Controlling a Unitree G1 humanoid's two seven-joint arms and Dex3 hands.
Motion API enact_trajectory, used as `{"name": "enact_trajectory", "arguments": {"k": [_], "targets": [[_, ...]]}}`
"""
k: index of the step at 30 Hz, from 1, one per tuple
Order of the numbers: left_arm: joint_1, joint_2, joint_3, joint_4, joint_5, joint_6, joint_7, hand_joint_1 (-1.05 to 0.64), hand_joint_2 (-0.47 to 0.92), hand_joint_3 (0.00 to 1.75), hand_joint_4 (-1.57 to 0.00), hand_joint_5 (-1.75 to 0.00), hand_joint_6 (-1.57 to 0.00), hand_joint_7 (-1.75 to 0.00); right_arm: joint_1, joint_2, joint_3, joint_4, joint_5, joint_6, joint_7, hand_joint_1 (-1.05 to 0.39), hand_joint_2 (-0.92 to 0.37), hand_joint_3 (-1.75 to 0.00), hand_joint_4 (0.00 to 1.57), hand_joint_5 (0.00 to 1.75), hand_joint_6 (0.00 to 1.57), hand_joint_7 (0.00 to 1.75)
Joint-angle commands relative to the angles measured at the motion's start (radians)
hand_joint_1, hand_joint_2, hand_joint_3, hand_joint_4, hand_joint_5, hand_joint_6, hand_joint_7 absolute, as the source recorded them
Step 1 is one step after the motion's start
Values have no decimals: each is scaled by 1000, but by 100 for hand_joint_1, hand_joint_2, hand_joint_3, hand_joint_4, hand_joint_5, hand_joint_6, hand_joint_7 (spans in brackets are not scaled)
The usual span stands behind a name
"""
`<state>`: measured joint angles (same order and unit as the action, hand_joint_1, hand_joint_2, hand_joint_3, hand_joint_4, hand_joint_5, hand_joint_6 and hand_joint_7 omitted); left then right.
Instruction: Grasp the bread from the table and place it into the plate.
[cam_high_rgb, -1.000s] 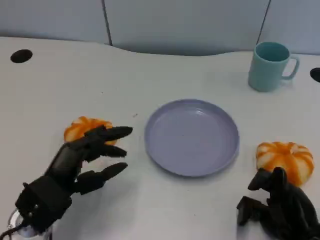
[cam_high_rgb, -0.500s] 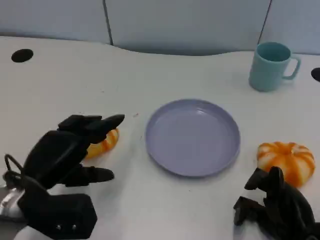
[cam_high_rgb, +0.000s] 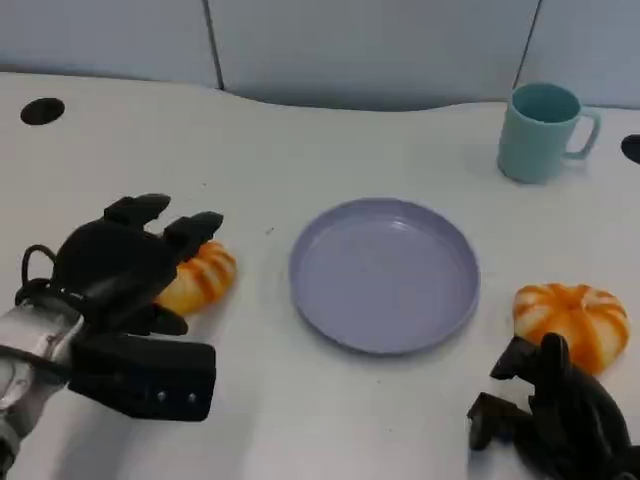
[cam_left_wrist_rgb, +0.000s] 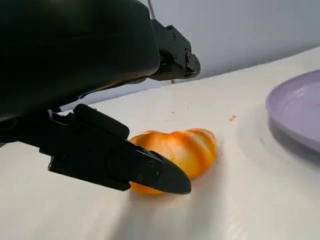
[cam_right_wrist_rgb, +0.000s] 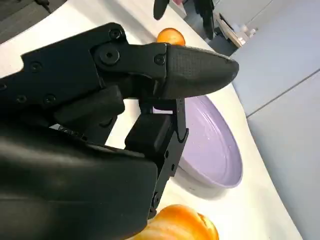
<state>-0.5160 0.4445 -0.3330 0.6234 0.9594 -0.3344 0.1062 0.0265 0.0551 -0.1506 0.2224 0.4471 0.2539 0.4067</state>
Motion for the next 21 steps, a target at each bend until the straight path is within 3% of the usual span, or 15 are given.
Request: {"name": "enact_trajectory", "arguments": {"k": [1,11,21], "targets": [[-54,7,-52,86,-10,9,33,-66,88,0,-1,-11,-14,0,13,-12,-8,-1,4,12,-8,-45,-92,-57,121,128,103,124],[-307,-143,-228,541,6,105,25,-65,88,0,-1,0,-11,-1,25,-15,-5,-22,-1,21,-28,-45,-92,-56,120,131,104,124],[-390,-221,-317,715,-12,186,-19,-71,81,1,-4,-2,-13,-1,44,-24,-10,-38,8,30,-13,-45,-92,-52,117,134,101,127]]}}
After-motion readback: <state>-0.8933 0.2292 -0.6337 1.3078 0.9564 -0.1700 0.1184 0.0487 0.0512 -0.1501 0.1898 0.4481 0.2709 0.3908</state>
